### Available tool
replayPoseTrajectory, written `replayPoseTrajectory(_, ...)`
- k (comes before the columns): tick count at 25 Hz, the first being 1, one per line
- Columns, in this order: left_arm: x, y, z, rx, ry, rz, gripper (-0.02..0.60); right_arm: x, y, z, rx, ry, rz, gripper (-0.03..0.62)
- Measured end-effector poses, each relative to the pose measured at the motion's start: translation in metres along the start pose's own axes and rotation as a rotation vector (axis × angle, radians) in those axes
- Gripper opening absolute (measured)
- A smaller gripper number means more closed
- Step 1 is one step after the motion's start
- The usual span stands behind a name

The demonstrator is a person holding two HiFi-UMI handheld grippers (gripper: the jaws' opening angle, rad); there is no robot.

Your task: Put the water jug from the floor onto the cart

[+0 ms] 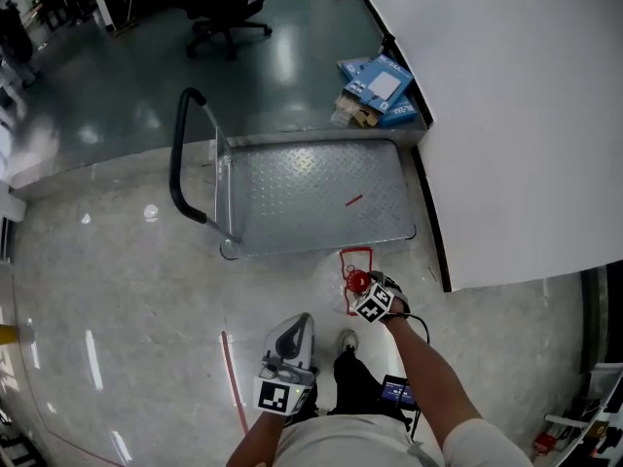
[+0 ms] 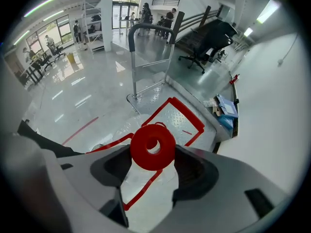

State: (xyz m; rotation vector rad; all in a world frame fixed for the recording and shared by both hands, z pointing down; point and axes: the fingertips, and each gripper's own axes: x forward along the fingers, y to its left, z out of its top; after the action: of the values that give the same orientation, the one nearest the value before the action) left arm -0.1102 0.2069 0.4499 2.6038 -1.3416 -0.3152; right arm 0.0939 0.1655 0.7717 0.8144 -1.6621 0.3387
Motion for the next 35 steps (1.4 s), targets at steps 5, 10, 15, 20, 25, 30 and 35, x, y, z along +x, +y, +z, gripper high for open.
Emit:
replayPoseTrajectory(5,0.03,0.003,0.011,0.019,-0.014,0.013,0.003,-0.007,-0.029,0.01,-0.021,-0.006,0.009,0.282)
replayPoseTrajectory(10,0.07,0.004,0.01,0.061,-0.02,0.044,0.003,-0.001,-0.059,0.023,-0.075,-0.021,0.034,0.282)
replayPoseTrajectory(15,0.115,0.001,0.013,0.07,-0.023,0.095,0.003,0.013,-0.096,0.031,-0.129,-0.034,0.049,0.282)
replayPoseTrajectory(20,0.144,-0.007,0.016,0.118,-0.006,0.125,0.003,0.025,-0.125,0.051,-0.171,-0.055,0.047,0.282)
replayPoseTrajectory(25,0.162,0.003,0.01,0.116,0.01,0.162,0.003,0.048,-0.158,0.074,-0.167,-0.065,0.041,0.282)
replayPoseTrajectory(30,0.183,0.023,0.004,0.118,0.034,0.144,0.003,0.068,-0.185,0.106,-0.142,-0.079,0.037,0.282)
replayPoseTrajectory(35,0.212,0.056,0.001,0.089,0.057,0.112,0.003,0.088,-0.21,0.135,-0.128,-0.074,0.026,0.282)
